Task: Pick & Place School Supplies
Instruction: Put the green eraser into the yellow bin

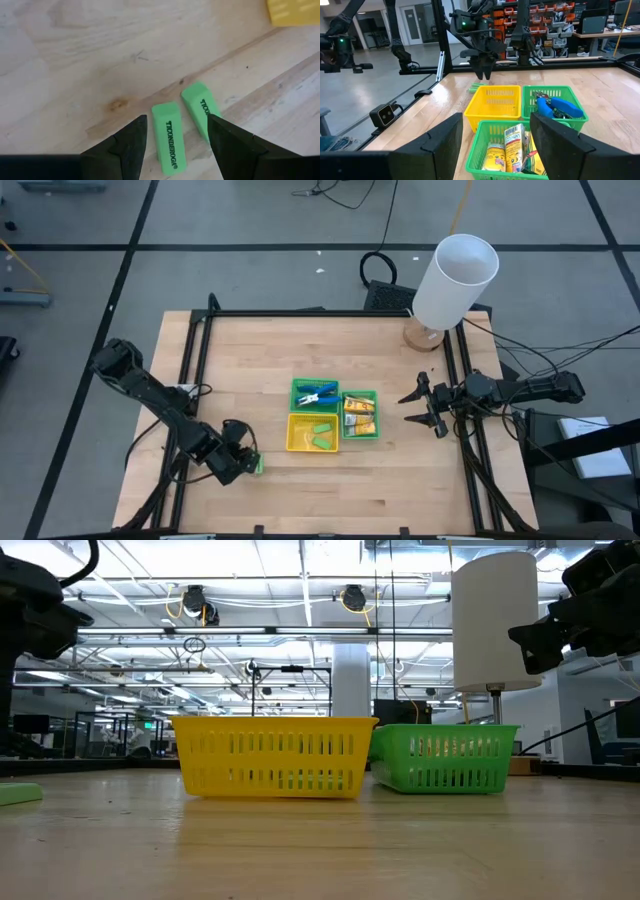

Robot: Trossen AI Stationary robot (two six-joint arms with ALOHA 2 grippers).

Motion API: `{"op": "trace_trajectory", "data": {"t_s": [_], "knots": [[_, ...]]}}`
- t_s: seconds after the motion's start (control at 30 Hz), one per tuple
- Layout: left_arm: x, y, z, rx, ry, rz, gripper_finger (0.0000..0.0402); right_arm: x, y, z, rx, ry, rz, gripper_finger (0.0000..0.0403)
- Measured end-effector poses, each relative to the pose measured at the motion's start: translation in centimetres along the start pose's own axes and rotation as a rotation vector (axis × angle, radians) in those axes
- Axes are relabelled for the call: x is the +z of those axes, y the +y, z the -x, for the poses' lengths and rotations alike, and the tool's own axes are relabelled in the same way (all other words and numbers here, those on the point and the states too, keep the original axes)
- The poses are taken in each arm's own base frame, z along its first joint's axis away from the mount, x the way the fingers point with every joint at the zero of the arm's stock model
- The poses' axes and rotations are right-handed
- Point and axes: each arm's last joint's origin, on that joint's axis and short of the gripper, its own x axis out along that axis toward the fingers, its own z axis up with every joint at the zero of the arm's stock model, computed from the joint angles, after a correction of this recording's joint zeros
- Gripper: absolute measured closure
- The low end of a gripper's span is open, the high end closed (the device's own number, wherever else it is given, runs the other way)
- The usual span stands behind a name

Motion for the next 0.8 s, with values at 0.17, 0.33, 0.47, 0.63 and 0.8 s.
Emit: {"op": "trace_trajectory", "data": {"t_s": [0.17,0.33,0.47,0.63,0.8], "knots": [[0.0,0.0,-0.6,0.037,0.033,-0.03,0.0192,0.0,0.0,0.0,0.0,0.0,0.0,0.0177],[-0.5,0.1,-1.7,0.096,0.112,-0.031,0.0192,0.0,0.0,0.0,0.0,0.0,0.0,0.0177],[-0.8,-0.2,-2.3,0.097,0.127,-0.041,0.0192,0.0,0.0,0.0,0.0,0.0,0.0,0.0177],[-0.7,-0.2,-2.4,0.098,0.127,-0.02,0.0192,0.0,0.0,0.0,-0.001,0.0,0.0,0.0177],[-0.6,-0.3,-2.5,0.098,0.152,-0.008,0.0192,0.0,0.0,0.0,0.0,0.0,0.0,0.0177]]}}
